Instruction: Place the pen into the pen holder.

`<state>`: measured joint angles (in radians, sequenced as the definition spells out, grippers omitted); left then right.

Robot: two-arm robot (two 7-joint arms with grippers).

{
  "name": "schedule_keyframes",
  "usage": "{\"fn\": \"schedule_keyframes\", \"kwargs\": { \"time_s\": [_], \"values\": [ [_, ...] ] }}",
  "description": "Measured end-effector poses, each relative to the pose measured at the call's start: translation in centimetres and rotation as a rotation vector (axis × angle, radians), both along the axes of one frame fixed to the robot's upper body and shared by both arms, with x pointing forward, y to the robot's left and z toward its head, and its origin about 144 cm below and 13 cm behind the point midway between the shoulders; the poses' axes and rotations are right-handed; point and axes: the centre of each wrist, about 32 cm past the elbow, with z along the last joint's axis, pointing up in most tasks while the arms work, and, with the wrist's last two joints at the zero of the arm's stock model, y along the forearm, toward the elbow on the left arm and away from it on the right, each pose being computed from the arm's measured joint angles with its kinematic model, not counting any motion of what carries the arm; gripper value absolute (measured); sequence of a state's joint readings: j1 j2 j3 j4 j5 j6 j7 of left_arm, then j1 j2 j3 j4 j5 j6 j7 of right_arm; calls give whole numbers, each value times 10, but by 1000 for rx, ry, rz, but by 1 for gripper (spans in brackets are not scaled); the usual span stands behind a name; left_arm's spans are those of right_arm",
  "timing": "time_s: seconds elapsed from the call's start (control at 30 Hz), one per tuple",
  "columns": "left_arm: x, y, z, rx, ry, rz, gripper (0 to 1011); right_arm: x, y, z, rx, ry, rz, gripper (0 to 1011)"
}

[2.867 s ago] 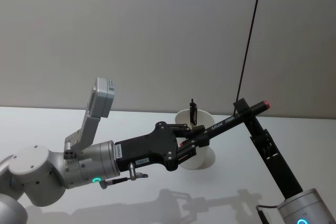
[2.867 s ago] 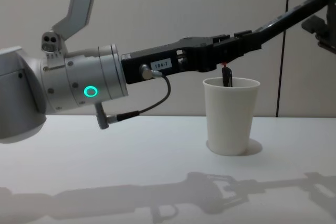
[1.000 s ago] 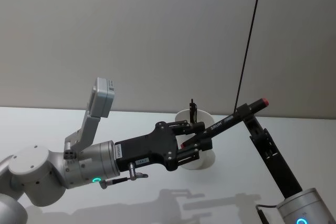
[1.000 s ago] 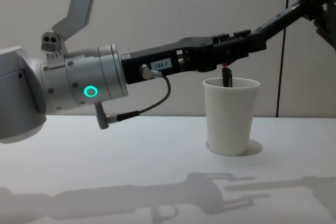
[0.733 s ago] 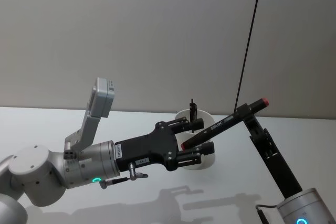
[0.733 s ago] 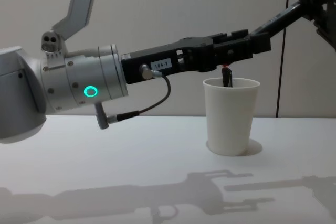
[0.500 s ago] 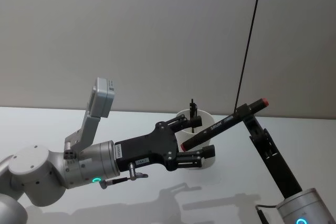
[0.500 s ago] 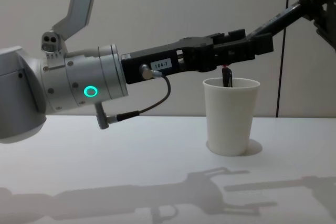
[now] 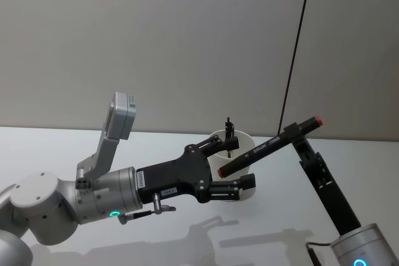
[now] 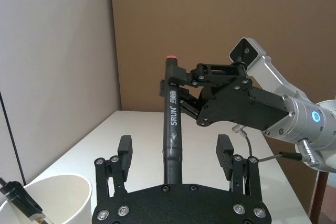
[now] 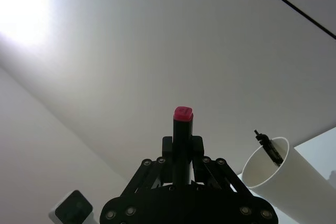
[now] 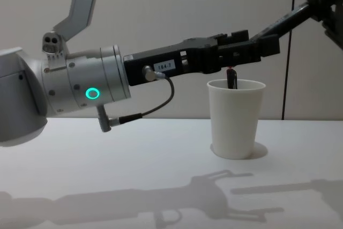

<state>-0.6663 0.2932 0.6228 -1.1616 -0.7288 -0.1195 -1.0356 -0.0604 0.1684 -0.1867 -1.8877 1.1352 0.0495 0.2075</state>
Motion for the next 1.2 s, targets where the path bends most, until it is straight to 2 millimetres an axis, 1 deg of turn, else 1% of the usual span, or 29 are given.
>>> {"fn": "schedule_keyframes", "kwargs": {
  "time_s": [0.33,0.67,0.9,1.2],
  "values": [
    [0,0,0,0,0,0,1003,1,-9,0,-4,-12,-38,202],
    [0,0,0,0,0,0,1003,4,-21,2,-50,-40,-104,202],
    [0,0,0,0,0,0,1003,14,-28,6,-97,-80,-149,202],
    [0,0,0,0,0,0,1003,30,-30,12,-142,-128,-180,202]
  ]
}}
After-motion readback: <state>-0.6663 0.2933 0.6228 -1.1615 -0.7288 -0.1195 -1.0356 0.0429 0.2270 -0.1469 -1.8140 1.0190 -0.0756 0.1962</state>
